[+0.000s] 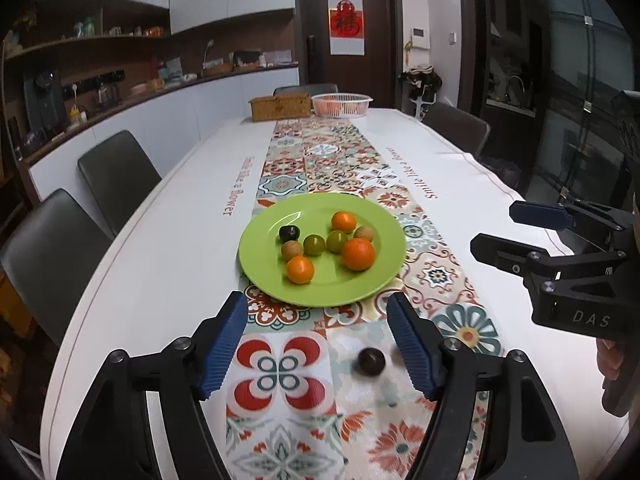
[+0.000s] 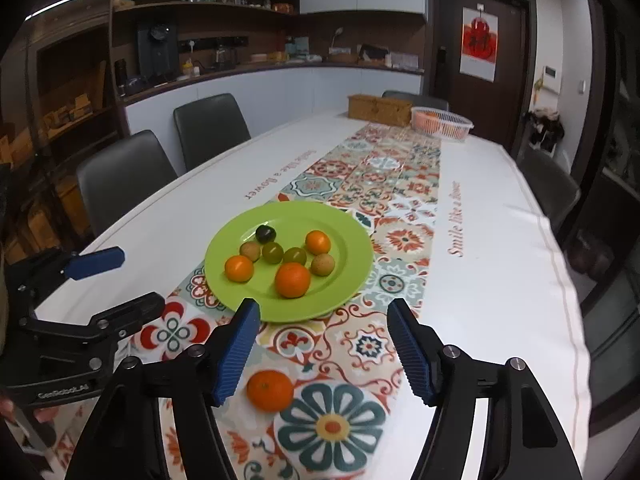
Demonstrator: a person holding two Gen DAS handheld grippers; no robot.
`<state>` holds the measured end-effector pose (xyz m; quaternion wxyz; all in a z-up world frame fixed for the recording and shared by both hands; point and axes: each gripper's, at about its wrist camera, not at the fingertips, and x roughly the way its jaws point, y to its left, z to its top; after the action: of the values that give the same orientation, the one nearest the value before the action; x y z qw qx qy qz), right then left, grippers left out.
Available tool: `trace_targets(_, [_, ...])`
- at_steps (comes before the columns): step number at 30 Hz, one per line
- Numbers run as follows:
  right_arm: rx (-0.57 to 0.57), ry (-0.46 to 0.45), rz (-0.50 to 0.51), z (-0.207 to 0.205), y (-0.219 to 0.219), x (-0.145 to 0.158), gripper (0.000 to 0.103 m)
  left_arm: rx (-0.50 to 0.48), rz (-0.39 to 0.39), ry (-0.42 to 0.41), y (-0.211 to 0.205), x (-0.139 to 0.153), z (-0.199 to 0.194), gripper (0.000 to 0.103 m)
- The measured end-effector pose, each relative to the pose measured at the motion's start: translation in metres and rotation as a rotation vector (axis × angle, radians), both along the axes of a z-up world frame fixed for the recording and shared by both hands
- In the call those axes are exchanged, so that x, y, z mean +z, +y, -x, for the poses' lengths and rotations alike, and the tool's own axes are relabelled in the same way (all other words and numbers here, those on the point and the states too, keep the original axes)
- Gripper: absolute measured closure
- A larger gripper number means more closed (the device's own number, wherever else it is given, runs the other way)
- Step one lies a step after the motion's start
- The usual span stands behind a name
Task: Organize fruits
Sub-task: 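Withdraw both tools toward the last dark plum and orange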
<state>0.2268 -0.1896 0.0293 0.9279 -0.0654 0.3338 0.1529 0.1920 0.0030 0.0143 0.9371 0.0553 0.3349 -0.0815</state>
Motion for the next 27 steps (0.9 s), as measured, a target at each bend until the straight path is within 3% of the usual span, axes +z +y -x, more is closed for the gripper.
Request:
trace_targets(6, [-0.003, -0.023, 0.019, 0.031, -0.004, 0.001, 0.035, 0.016, -0.026, -0.033, -0.003, 0.002, 0.024, 0.020])
trace_targets(13, [0.004, -0.029, 0.068, 0.051, -0.003, -0.008, 0.035, 0.024, -0.049, -0.061, -0.002, -0.004, 0.038, 0.020])
trace_targets(22, [0.043, -0.038, 0.116, 0.057, 0.004, -0.023, 0.035, -0.048, -0.057, -0.026, -0.002, -0.024, 0.037, 0.020])
trace_targets(27, [0.091, -0.015, 0.127, 0.054, 0.011, -0.038, 0.035, -0.133, -0.103, -0.024, -0.004, -0.037, 0.032, 0.021])
